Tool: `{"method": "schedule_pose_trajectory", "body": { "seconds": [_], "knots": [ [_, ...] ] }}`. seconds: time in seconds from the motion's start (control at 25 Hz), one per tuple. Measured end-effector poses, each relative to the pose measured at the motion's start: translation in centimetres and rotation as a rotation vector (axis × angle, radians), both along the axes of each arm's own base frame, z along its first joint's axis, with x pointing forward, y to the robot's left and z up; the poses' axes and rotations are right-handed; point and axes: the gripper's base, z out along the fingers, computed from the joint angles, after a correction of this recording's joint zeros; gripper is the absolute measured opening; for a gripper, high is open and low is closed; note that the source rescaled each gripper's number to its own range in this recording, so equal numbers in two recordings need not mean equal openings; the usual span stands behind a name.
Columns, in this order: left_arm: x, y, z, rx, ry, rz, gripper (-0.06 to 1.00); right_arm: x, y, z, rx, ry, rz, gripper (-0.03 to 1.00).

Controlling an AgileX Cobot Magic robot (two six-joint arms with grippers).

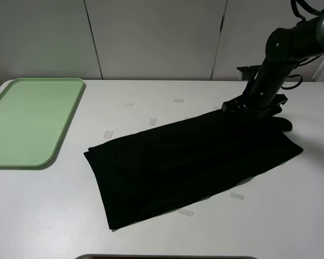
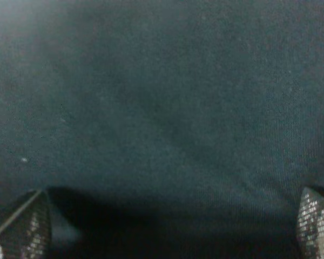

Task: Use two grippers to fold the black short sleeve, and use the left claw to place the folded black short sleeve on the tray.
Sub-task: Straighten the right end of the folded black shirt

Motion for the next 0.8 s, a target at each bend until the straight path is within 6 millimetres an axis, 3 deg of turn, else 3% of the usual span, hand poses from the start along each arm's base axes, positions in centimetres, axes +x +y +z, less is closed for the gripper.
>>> {"method": "schedule_pose_trajectory", "body": {
  "seconds": [0.2,0.6,0.8],
  "knots": [
    [0.0,0.0,0.0,0.0,0.0,0.0,0.94,-0.8,-1.0,-0.7,-0.035,0.056,-0.019,1.0],
    [0.0,0.0,0.0,0.0,0.0,0.0,0.94,-0.7,-1.4,-0.6,-0.063,0.04,-0.001,1.0],
    [0.0,0.0,0.0,0.002,0.0,0.001,0.94,-1.0,-1.6,2.0,-0.054,-0.008,0.052,1.0]
  ]
}}
